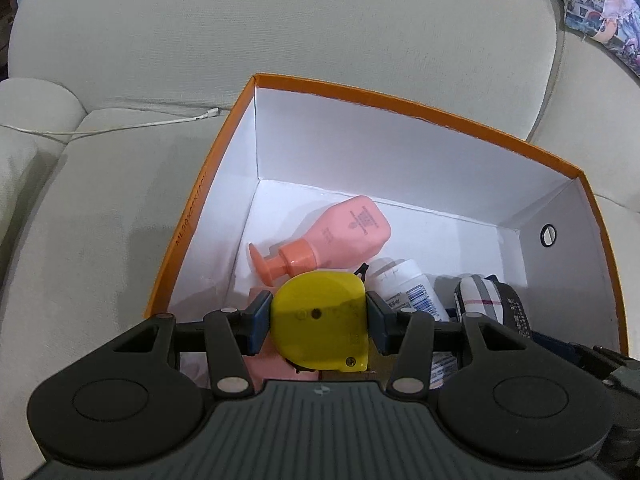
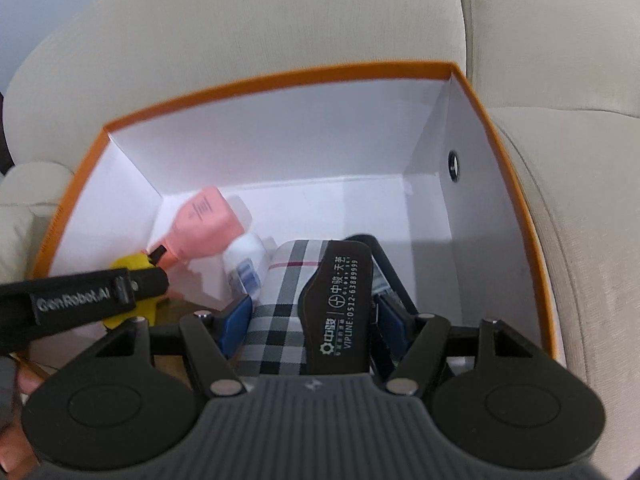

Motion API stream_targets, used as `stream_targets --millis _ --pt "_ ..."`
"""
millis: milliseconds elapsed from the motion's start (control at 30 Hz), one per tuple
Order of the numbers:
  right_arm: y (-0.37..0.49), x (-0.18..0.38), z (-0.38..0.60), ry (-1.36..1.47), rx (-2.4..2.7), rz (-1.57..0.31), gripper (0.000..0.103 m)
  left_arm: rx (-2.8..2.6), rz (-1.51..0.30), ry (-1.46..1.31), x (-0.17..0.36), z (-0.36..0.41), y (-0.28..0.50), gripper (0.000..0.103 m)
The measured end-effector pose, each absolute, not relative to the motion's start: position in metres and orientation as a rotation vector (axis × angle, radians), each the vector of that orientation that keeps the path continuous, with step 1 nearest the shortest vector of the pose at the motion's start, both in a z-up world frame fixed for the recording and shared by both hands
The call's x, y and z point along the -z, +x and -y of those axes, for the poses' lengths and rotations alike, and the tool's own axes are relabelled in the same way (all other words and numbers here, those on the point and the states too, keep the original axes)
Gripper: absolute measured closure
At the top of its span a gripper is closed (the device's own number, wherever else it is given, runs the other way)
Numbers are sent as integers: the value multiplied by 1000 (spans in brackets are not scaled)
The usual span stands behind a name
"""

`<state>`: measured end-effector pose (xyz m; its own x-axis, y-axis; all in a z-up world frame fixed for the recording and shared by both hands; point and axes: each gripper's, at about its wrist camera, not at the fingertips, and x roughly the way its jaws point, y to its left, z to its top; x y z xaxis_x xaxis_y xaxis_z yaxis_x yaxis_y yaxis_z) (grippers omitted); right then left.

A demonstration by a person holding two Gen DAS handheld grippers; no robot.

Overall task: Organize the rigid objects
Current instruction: 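Lower the tape measure and plaid case into the box and open both grippers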

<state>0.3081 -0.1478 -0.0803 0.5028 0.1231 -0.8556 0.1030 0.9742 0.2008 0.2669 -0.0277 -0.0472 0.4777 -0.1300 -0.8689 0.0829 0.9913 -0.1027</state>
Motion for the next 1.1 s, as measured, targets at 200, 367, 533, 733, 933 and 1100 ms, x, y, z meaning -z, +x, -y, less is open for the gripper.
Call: stream_targets --millis 200,367,533,733,933,1100 --pt "314 85 139 175 -3 -1070 35 120 -1062 -26 48 31 268 47" --pt "316 85 131 116 6 -1080 35 117 -1059 -18 49 31 267 47" --pt "318 88 131 103 2 -1089 37 116 -1060 -13 50 31 267 46" --pt "318 89 129 93 0 -1094 37 118 -1059 -4 50 31 266 46" --pt "319 91 127 84 2 -1096 37 114 -1060 7 51 31 266 43" --pt "318 90 125 67 6 -1092 37 116 -1060 8 51 31 266 42"
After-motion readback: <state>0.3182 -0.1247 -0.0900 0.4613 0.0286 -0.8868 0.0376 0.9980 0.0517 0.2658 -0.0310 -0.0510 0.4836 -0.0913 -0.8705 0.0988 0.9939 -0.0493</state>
